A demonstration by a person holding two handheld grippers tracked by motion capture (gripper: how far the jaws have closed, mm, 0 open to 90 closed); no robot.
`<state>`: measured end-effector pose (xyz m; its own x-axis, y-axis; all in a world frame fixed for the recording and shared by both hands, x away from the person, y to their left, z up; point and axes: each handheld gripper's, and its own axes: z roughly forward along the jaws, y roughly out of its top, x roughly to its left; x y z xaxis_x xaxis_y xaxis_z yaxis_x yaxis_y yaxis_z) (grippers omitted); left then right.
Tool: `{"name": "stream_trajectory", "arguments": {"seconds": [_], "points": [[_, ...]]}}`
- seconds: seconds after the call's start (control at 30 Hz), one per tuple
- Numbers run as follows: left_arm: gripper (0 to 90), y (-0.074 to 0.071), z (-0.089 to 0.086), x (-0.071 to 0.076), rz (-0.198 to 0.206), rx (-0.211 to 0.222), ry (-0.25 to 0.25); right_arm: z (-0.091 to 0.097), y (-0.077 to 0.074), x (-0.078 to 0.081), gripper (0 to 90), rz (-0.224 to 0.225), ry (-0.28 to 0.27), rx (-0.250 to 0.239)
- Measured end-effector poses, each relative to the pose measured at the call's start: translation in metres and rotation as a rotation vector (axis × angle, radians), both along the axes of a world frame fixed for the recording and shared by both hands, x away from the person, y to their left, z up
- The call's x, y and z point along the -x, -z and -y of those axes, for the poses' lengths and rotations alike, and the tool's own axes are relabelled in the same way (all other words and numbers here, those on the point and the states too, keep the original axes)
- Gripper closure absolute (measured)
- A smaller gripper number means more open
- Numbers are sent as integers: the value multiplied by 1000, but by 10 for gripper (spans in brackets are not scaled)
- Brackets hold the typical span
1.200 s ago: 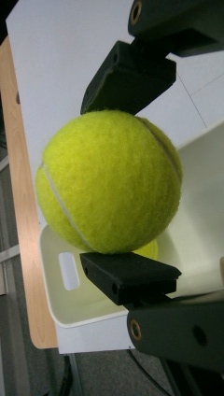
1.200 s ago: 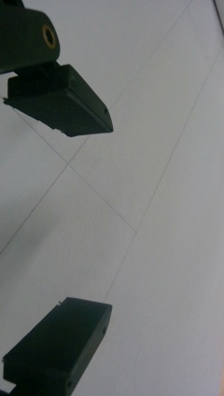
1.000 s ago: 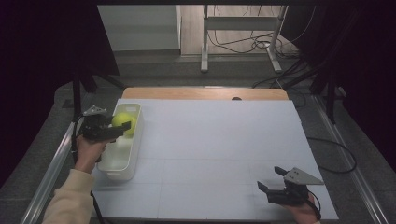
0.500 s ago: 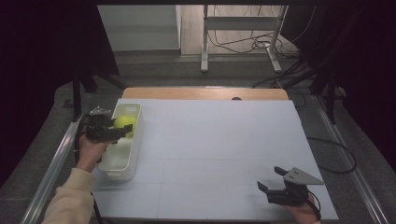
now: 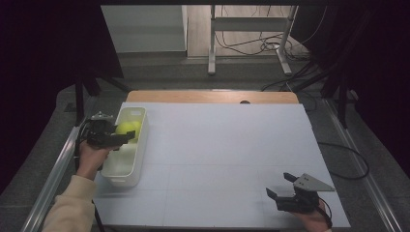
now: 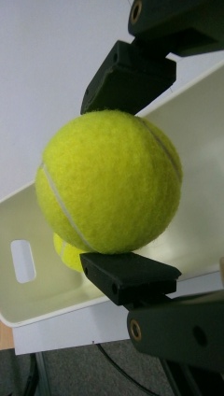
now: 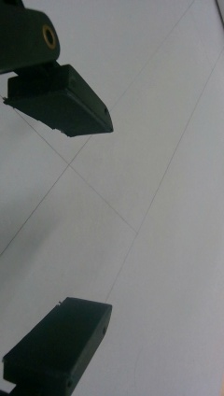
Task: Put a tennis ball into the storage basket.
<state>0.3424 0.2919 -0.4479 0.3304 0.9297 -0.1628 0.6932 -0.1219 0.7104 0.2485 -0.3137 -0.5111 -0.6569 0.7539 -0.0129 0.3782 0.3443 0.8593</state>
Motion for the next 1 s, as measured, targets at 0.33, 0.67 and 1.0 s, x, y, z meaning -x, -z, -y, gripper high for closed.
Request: {"name": "stream_trajectory", "arguments": {"seconds": [0.33, 0.67, 1.0], "points": [[266, -1, 0, 0, -2, 3, -2, 0, 0, 0, 118, -1, -1, 0], [153, -8, -3, 3, 43, 40, -20, 0, 0, 0, 118, -1, -2, -1], [118, -16, 2, 9, 87, 101, 12, 0, 0, 0, 118, 1, -3, -3]]}}
